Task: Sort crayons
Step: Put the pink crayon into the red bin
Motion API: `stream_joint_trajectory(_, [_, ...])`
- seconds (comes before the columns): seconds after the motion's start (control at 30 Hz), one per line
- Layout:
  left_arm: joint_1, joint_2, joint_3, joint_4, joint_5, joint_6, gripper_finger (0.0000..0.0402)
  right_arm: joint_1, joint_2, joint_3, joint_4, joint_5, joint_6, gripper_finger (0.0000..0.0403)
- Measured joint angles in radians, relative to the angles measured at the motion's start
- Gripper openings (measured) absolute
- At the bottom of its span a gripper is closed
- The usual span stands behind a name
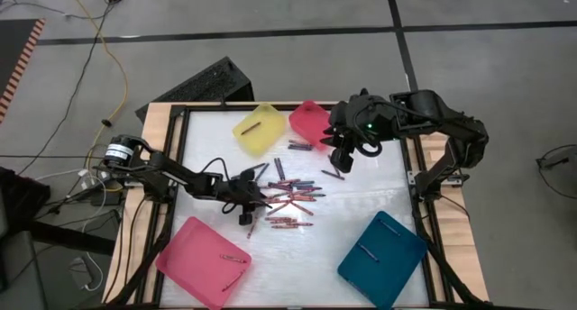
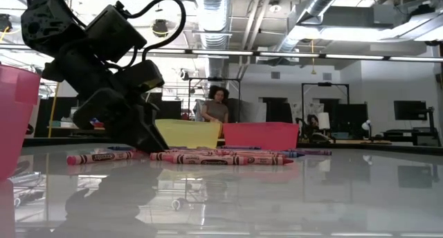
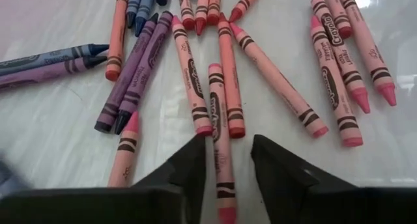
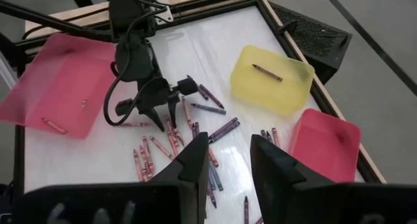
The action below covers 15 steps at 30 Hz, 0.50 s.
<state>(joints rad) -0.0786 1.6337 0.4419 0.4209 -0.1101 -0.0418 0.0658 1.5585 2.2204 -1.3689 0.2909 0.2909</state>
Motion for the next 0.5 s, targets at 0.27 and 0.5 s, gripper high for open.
stream_joint_trajectory(0.27, [0.001, 0.0, 0.0, -0.023, -0.016, -0.013, 0.0012, 0.0, 0.0, 0.0, 0.0, 0.0, 0.0, 0.0109])
stream_joint_trajectory(0.5, [0.002, -0.017, -0.002, -0.026, -0.005, -0.094, 0.0015, 0.0, 0.0, 0.0, 0.001, 0.0, -0.001, 0.0109])
